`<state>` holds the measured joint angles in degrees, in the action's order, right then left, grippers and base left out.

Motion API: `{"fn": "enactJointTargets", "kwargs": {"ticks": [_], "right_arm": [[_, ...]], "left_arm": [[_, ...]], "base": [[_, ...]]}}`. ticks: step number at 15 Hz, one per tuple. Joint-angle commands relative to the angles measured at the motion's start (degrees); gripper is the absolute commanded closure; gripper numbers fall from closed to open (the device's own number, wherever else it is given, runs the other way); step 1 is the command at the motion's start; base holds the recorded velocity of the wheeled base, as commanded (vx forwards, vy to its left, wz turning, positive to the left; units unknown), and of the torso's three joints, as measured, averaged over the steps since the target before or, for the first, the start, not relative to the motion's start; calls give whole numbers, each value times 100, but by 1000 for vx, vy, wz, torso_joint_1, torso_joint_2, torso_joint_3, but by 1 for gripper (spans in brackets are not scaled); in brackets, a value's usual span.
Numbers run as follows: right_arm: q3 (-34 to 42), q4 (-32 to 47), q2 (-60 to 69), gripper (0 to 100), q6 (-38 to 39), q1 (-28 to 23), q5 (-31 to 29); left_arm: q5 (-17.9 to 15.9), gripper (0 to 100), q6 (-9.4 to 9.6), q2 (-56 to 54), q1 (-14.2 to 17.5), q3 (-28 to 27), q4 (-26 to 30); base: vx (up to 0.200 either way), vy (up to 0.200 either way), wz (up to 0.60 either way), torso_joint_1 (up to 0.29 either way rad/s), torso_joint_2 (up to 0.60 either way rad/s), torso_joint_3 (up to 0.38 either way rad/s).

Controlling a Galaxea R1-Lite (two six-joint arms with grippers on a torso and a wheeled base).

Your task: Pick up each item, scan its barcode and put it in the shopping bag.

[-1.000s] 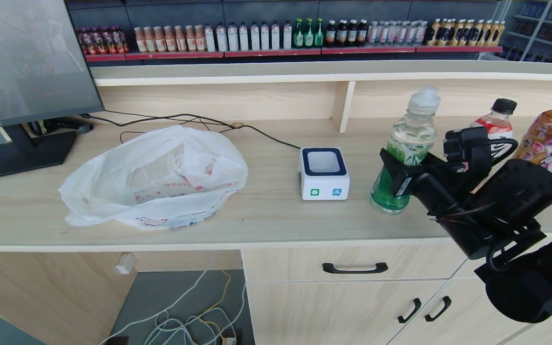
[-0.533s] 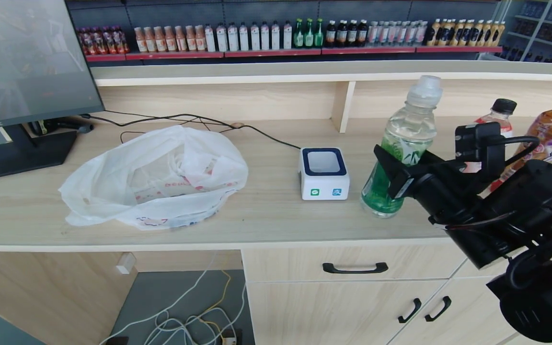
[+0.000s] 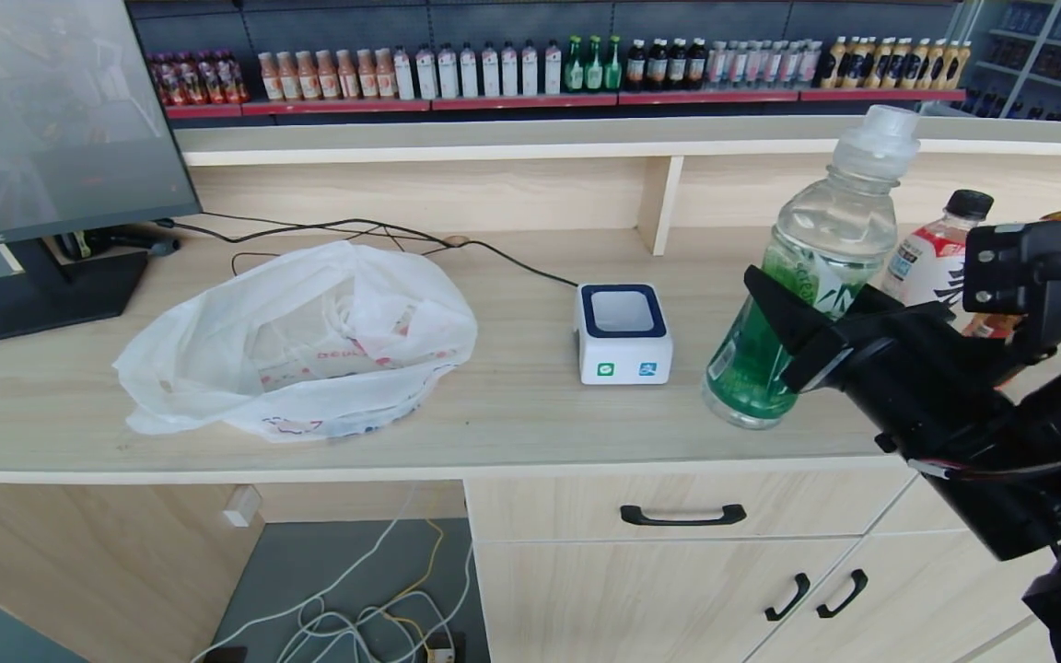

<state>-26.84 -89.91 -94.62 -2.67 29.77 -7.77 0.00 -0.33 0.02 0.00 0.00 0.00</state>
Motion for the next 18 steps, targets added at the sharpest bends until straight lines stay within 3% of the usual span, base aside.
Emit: {"fn": "enactJointTargets", "kwargs": {"ticks": [1, 8, 12, 18], "right_arm": [[276, -9, 506, 100, 47, 275, 3], [830, -9, 1332, 100, 118, 583, 3], [1621, -9, 2062, 100, 109, 767, 135], [1911, -9, 2387, 100, 118, 1022, 293]], "left_arm": [[0, 0, -2, -2, 0, 0, 0], [0, 0, -2, -2, 0, 0, 0], [0, 0, -2, -2, 0, 0, 0], [0, 0, -2, -2, 0, 0, 0]], "base": [[0, 0, 0, 0, 0, 0], [0, 0, 0, 0, 0, 0], [0, 0, 0, 0, 0, 0], [0, 0, 0, 0, 0, 0]]}}
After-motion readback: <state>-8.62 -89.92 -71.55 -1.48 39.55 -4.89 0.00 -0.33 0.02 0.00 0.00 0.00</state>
